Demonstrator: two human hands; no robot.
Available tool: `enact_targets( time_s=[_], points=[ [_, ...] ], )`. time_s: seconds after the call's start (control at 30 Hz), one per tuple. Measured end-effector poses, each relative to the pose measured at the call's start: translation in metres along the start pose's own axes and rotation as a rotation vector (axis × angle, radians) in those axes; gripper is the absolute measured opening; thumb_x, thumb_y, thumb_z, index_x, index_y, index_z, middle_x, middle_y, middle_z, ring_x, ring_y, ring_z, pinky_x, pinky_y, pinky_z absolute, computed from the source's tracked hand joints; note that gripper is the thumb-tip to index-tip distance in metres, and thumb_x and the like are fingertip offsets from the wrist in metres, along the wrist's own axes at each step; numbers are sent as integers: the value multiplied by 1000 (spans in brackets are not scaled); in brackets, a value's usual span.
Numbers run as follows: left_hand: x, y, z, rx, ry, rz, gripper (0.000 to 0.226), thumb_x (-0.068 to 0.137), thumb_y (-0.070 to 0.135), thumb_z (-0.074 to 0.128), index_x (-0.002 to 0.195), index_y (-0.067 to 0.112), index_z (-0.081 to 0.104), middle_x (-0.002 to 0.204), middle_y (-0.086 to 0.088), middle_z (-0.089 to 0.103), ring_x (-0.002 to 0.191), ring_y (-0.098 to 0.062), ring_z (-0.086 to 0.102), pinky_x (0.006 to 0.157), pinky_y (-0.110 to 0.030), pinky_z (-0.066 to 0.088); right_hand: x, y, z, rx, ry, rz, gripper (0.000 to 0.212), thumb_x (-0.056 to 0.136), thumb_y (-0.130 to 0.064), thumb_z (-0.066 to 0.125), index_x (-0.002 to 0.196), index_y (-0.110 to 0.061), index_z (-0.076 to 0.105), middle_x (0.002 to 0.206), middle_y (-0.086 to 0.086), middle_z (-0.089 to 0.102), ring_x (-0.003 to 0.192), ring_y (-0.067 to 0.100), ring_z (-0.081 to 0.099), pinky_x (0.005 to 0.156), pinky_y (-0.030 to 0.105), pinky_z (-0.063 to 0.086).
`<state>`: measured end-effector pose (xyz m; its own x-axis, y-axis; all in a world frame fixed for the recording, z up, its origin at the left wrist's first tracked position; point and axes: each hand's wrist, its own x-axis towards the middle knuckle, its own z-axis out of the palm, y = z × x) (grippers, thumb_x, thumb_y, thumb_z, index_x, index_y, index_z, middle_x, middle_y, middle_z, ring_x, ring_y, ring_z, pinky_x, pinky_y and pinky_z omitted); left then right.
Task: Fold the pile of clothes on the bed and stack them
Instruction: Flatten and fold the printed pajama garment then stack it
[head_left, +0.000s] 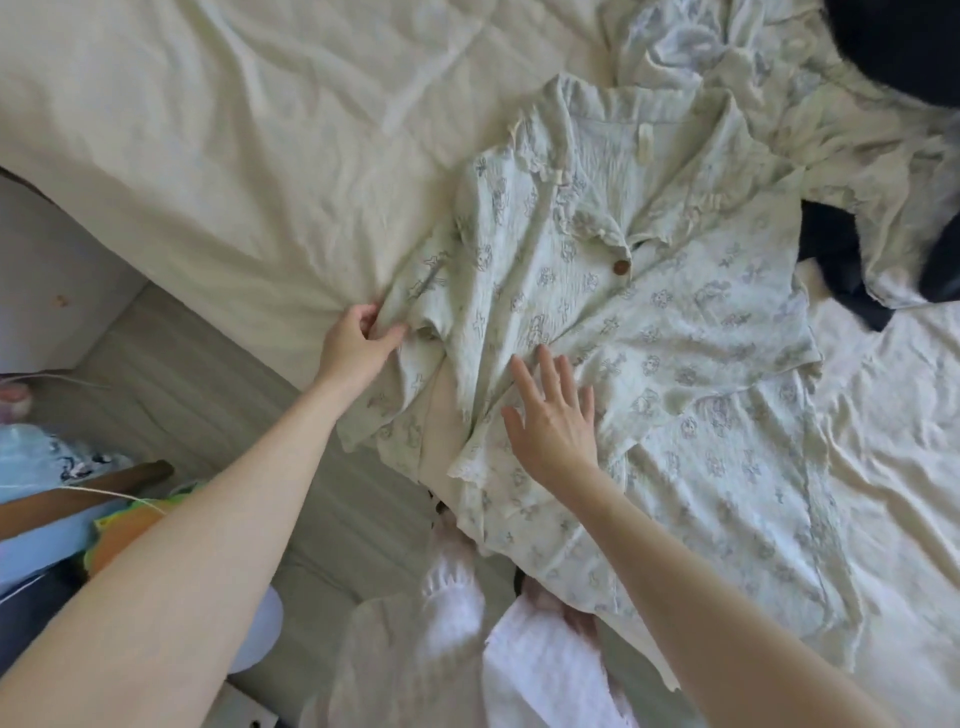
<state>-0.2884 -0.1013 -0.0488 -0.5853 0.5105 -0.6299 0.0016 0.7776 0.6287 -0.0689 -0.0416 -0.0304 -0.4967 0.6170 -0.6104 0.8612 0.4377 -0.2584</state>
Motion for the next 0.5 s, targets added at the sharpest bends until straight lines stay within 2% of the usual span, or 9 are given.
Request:
enact_targets(
  time_s=[0.07,0.13,0.2,0.27,0.37,0.43,0.5],
  points=[
    [3,0,-5,-21,-85,-21,15,86,27,65,91,12,62,81,-1,60,78,-22,56,68,-31,42,1,3,0,-16,-18,10,57,100,-38,33,150,-31,6,159,-1,-13,146,24,-14,116,51,-3],
    [2,-3,-21,-169,-106,-23,12,87,22,65,78,16,60,73,0,58,71,-19,53,64,-31,40,2,6,-1,-31,-34,11,58,101,-37,32,151,-30,4,159,-1,-14,146,23,-14,116,50,-2],
    [2,-4,-46,-348,-34,-29,12,88,18,63,77,20,60,77,1,62,74,-17,55,71,-34,42,3,7,-2,-35,-53,11,58,101,-36,31,151,-30,3,159,-2,-15,145,22,-15,116,49,-2],
    [7,-5,-72,-450,119,-26,14,89,16,62,75,21,59,79,0,61,79,-18,55,74,-33,44,5,7,-2,-42,-71,14,58,101,-36,31,151,-30,4,159,-2,-15,145,22,-15,116,50,-1],
    [25,4,-95,-292,234,61,18,89,20,61,73,26,57,75,6,59,74,-14,54,67,-22,45,9,5,-1,-42,-93,28,56,101,-34,30,152,-29,6,159,-3,-14,146,22,-14,117,53,1],
    [37,9,-98,-141,216,104,19,89,23,61,72,29,54,73,6,56,75,-16,52,69,-29,42,12,5,0,-37,-103,35,56,101,-34,30,151,-29,6,159,-3,-13,146,22,-14,116,54,1],
    [44,7,-97,-65,156,79,16,89,29,62,74,30,55,74,7,57,78,-16,52,68,-28,41,14,7,1,-34,-111,34,56,101,-34,30,151,-29,6,159,-3,-13,146,22,-14,115,54,1]
  ],
)
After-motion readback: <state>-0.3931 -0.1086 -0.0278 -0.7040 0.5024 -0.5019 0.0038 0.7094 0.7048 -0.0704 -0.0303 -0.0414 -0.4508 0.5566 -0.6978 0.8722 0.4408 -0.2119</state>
